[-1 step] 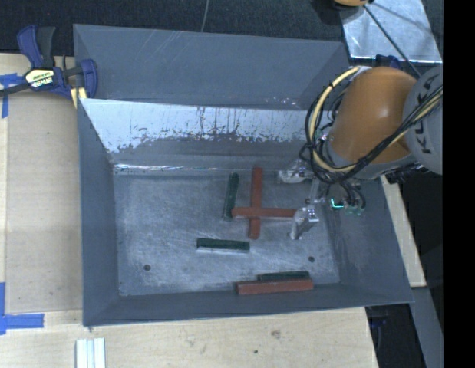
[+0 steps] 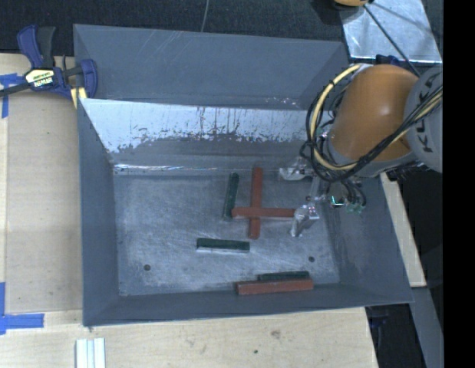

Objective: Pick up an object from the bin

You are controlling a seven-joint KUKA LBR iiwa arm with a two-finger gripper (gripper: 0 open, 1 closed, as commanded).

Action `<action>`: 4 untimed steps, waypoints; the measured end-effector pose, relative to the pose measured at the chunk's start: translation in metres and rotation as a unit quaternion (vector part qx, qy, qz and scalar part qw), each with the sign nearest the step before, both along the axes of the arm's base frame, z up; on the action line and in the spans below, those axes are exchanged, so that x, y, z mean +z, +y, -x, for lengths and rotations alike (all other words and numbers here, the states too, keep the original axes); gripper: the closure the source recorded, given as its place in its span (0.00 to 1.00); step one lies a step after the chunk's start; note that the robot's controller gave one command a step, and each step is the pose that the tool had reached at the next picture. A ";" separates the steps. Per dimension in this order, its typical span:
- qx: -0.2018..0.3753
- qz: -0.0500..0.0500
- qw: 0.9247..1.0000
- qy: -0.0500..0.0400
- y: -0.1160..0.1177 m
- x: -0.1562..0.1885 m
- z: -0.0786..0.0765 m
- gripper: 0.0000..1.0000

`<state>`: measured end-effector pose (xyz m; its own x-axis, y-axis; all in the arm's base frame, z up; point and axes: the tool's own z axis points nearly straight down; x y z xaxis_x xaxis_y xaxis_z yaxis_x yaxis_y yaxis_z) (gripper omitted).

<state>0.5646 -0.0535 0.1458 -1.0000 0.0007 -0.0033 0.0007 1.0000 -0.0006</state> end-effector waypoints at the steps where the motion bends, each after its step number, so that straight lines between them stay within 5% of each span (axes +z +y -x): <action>1: 0.030 0.001 1.000 -0.009 -0.013 -0.069 -0.032 1.00; 2: 0.030 0.001 1.000 -0.009 -0.013 -0.069 -0.032 1.00; 3: 0.065 0.000 0.998 0.000 0.008 0.049 -0.057 1.00; 4: 0.065 0.000 0.998 0.000 0.008 0.048 -0.056 1.00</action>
Offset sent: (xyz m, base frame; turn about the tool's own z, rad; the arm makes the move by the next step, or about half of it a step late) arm 0.0000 0.0000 0.0000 0.0000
